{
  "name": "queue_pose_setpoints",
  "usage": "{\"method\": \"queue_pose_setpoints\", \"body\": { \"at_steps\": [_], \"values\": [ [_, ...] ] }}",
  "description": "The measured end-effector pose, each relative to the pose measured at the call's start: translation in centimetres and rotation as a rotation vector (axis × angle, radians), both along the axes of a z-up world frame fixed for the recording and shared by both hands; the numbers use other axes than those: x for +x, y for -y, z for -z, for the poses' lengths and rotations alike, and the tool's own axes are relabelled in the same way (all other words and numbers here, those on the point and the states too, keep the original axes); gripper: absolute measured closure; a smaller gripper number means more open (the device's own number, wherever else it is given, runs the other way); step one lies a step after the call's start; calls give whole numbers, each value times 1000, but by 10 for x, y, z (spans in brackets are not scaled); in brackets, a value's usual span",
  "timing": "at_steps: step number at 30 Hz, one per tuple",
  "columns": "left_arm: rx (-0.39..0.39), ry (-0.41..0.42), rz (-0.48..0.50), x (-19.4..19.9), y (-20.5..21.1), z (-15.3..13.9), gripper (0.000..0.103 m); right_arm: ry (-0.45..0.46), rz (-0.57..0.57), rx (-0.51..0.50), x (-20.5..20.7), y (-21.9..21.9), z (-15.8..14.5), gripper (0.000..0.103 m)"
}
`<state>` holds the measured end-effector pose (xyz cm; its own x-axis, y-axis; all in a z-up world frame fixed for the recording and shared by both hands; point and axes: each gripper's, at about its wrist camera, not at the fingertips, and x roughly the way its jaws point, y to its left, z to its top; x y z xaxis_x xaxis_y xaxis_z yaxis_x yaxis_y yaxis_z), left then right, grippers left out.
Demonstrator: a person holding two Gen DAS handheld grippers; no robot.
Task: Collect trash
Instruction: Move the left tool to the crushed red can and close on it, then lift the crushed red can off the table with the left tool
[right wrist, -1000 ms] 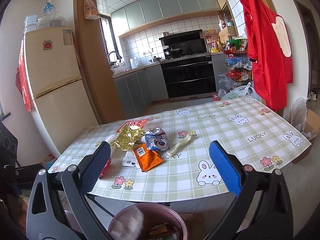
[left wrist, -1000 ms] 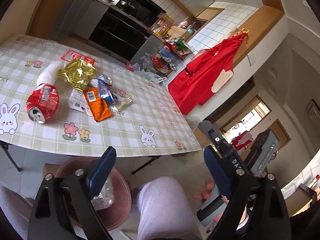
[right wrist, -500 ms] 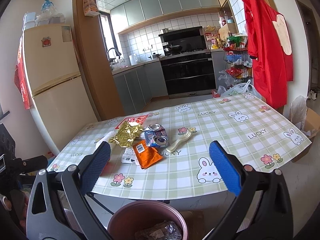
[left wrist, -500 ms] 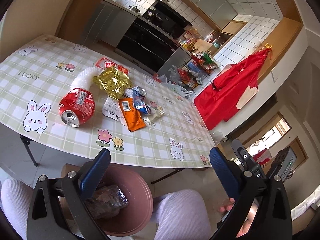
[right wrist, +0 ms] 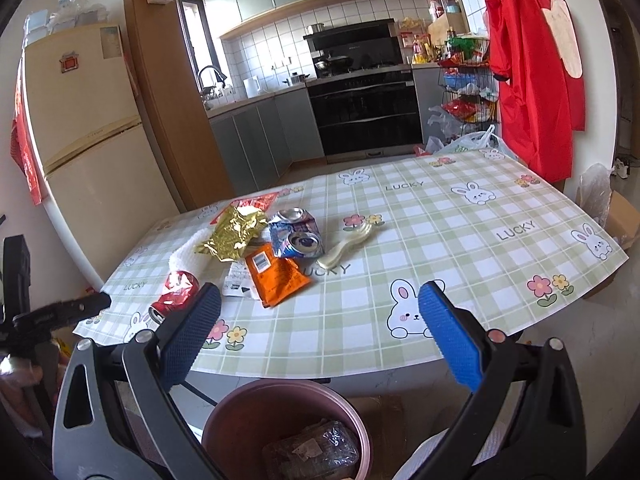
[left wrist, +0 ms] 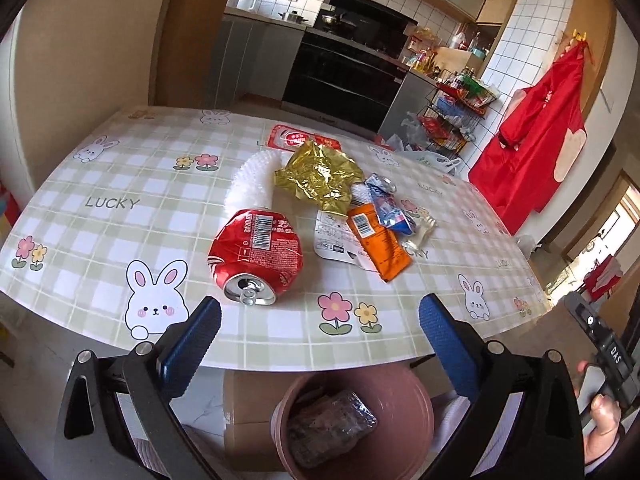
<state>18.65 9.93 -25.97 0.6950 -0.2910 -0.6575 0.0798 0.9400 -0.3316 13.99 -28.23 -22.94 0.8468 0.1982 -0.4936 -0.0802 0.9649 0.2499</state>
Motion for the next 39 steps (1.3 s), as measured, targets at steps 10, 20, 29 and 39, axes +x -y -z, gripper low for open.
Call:
{"method": "queue_pose_setpoints", "body": {
  "at_steps": [10,20,29,39],
  "values": [
    [-109,-136,-64,89,-48,54,6,-89,1,-39,33,-2,33,5],
    [-14,-202,67,132,-43,90,22,-114,-24,-124,52,-17,47,5],
    [-19,-207,117,136,-36,99,25,-118,-52,-166,55,-32,52,6],
    [-31,-199,158,132,-22,92,67,-142,-46,-179,57,-30,56,6]
  ]
}}
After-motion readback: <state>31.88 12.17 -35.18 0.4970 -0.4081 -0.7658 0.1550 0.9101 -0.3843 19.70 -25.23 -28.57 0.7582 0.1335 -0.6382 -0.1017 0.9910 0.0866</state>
